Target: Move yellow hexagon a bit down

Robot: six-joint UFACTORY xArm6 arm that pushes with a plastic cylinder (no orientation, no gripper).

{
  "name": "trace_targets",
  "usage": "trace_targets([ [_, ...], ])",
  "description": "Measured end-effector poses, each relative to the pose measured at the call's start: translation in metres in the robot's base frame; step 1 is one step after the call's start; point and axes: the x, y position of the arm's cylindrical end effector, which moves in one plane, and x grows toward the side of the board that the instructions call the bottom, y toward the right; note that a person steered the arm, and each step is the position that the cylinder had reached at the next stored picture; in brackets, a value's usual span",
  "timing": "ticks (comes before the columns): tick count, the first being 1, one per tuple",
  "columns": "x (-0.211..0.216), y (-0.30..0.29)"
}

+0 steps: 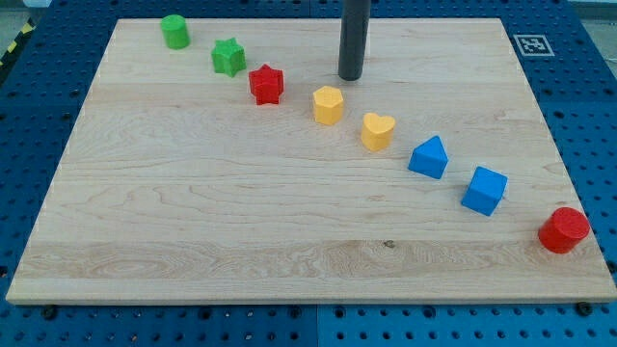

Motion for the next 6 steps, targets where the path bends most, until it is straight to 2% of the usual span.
trace_targets([
  [1,-0.005,0.0],
  [2,-0.04,0.0],
  [3,-0.042,-0.001],
  [5,-0.023,-0.025],
  [6,0.01,-0.025],
])
